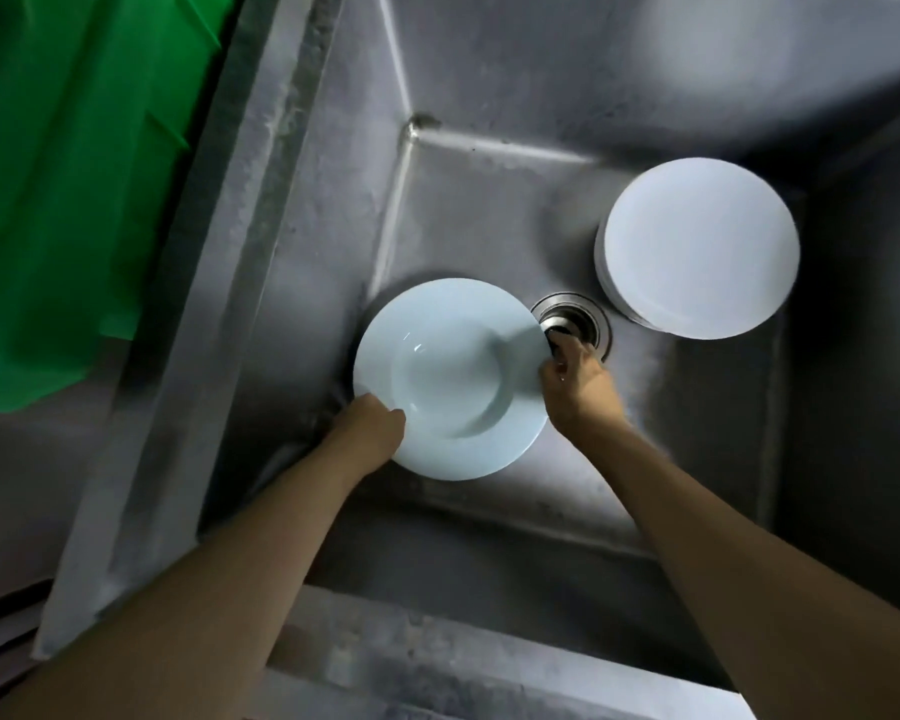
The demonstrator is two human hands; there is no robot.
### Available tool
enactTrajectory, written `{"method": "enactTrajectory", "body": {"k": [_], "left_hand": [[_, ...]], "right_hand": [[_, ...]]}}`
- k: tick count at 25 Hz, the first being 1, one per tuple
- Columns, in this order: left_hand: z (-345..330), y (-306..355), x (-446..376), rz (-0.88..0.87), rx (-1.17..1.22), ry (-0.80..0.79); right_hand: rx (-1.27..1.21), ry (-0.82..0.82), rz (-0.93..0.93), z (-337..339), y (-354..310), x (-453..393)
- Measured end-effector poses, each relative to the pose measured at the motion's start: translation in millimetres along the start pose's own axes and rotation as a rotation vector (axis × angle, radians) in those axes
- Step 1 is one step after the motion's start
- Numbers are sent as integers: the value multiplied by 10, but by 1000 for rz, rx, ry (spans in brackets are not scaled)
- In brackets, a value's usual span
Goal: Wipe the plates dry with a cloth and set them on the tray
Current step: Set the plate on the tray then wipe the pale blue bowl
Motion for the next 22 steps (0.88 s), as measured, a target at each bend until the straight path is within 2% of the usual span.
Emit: {"method": "enactTrajectory", "body": {"k": [5,11,15,18,22], "left_hand": [[-15,66,-68,98,303,54],[-34,156,-47,7,255,109],[1,201,-8,25,208,111],[62,261,84,51,280,123],[134,389,227,53,256,183]], "right_hand": [[-166,58,-114,-36,51,-145],[-180,116,-275,248,195,-58],[-147,70,-366,612,224,107],[-92,3,-436,827,185,224],[-88,-44,-531,1021,47,318]]}}
Point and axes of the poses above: each hand's wrist, its own x-axis away from the middle knuckle, its own z-axis out of the back of the hand, y = z × x, the point moved 2 cm from there along -x, towards the middle knuckle, and after that the axes turned 6 degrees about -x, right-handed, at the moved point
